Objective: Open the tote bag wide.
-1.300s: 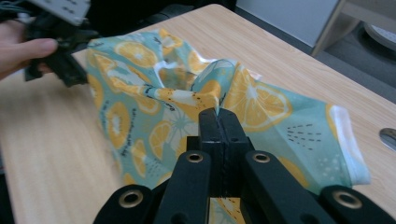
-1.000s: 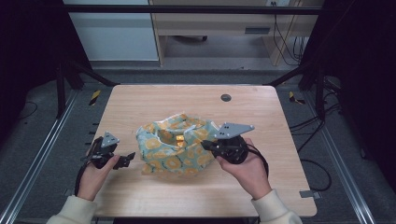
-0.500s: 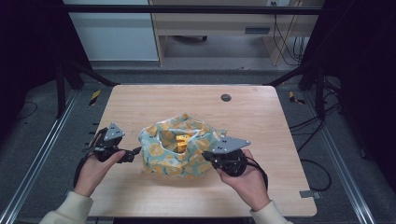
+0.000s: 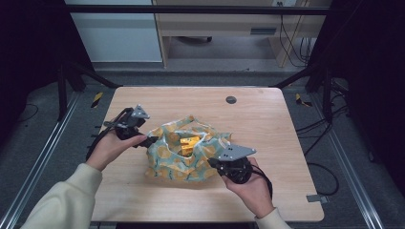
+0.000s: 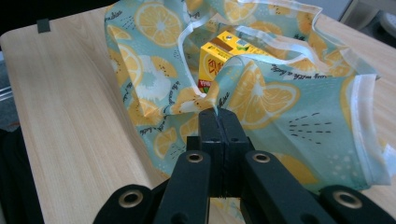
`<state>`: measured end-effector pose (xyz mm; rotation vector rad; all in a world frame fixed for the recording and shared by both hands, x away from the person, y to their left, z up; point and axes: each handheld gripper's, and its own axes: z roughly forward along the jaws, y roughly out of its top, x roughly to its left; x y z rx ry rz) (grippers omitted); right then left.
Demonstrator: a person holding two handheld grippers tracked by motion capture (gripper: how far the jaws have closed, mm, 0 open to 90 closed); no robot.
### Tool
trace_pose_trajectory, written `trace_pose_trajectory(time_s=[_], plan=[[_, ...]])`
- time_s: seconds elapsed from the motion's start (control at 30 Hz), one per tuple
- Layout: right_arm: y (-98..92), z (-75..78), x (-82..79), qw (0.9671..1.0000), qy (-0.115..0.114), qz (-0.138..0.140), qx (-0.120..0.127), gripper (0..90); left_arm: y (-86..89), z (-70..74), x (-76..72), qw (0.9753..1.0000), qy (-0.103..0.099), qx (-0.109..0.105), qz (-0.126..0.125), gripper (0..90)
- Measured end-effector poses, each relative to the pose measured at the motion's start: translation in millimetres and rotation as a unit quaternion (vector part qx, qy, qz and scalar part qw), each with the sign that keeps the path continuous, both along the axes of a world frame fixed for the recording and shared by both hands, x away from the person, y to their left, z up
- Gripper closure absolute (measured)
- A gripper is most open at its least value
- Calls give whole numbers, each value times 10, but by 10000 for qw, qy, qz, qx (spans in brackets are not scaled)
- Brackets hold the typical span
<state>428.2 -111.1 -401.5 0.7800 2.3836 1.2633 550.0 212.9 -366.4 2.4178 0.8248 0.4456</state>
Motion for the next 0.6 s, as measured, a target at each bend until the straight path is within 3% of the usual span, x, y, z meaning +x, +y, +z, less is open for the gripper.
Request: trace_pose_trajectory(time_s=[0.1, 0.23, 0.3, 0.33, 0.37, 0.47, 0.5, 0.6], plan=[[-2, -73, -17, 9999, 115, 40, 34, 900, -167, -2, 126, 9984, 175, 519, -172, 171], [-3, -89, -28, 9999, 119, 42, 31, 900, -277, -62, 256, 9961, 489, 686, -245, 188], [-7, -90, -39, 9999, 126, 37, 36, 900, -343, -136, 335, 9943, 652, 805, -267, 277], [-7, -90, -39, 9999, 126, 37, 36, 900, -343, -136, 335, 9943, 652, 805, -267, 331], [-8, -93, -41, 9999, 127, 32, 25, 900, -362, -151, 348, 9941, 650, 828, -269, 331], [-15, -103, -37, 9999, 143, 11, 19, 900, -414, -170, 352, 9930, 659, 905, -379, 521], [-23, -111, -26, 9999, 143, 2, 23, 900, -435, -163, 342, 9932, 605, 892, -434, 642], [-30, -116, -19, 9999, 154, -20, 20, 900, -442, -154, 331, 9934, 601, 854, -466, 770]])
